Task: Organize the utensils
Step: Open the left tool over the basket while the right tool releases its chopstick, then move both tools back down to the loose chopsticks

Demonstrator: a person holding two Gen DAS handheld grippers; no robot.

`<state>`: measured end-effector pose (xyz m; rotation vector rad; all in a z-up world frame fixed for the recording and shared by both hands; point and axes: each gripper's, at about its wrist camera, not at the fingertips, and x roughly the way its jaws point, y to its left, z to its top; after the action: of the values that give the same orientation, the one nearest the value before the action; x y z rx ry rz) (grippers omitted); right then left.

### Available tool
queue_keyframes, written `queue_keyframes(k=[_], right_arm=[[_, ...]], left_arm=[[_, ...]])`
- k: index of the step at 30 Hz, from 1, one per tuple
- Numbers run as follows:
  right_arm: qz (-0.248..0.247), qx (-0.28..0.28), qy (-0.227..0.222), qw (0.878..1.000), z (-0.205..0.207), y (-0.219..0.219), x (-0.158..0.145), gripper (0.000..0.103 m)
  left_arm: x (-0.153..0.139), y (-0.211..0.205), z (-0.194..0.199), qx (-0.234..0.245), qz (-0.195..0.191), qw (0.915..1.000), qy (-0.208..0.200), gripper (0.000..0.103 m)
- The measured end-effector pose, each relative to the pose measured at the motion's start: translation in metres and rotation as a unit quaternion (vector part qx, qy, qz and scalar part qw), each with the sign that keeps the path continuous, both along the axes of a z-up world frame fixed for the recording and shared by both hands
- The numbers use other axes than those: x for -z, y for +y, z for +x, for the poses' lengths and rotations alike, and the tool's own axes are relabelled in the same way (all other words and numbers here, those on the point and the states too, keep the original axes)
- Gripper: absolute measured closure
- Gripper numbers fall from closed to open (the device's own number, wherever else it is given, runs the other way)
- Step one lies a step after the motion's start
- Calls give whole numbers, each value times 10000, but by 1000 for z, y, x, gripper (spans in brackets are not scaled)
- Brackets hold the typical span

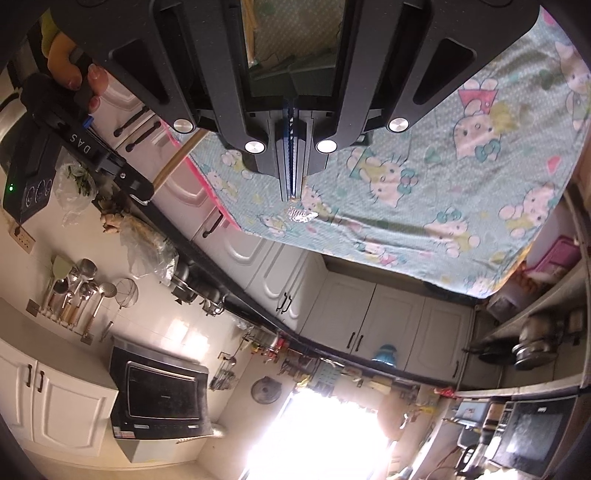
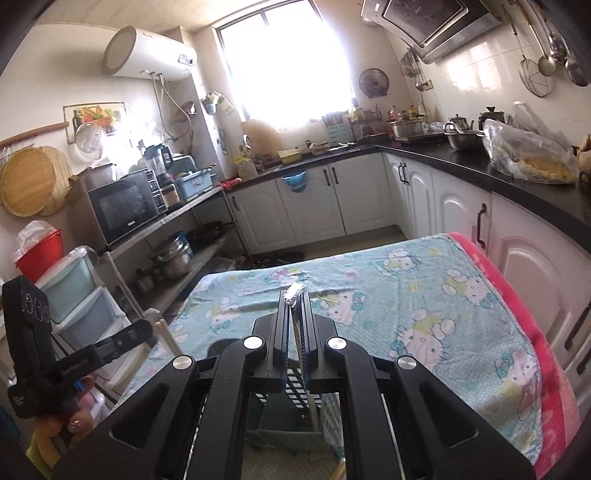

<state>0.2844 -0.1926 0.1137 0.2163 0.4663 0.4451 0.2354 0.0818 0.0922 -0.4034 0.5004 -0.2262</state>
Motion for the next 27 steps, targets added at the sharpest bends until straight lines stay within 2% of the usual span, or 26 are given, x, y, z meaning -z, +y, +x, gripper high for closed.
queue_keyframes(k=[5,6,8,12,20,27], right_arm=[[-5,91,74,9999,-3,-9,9,94],[3,111,82,9999,-3,-11,10,91],[26,169,85,9998,-6,-15,14,77],[30,154,123,9998,-12,-19,19,76],[-16,120,201,9997,-26,-24,26,67],[-202,94,118,9997,-39,-24,27,62]], left_arm=[[6,8,-8,-136,-17,9999,28,103],[7,9,-10,-176,-28,9998,32,103],[8,11,-13,-231,-19,9997,41,103],[11,14,-18,-290,-76,9995,67,103],[19,17,-27,-352,-122,9992,173,102],[22,14,-36,-346,-90,9992,198,78]])
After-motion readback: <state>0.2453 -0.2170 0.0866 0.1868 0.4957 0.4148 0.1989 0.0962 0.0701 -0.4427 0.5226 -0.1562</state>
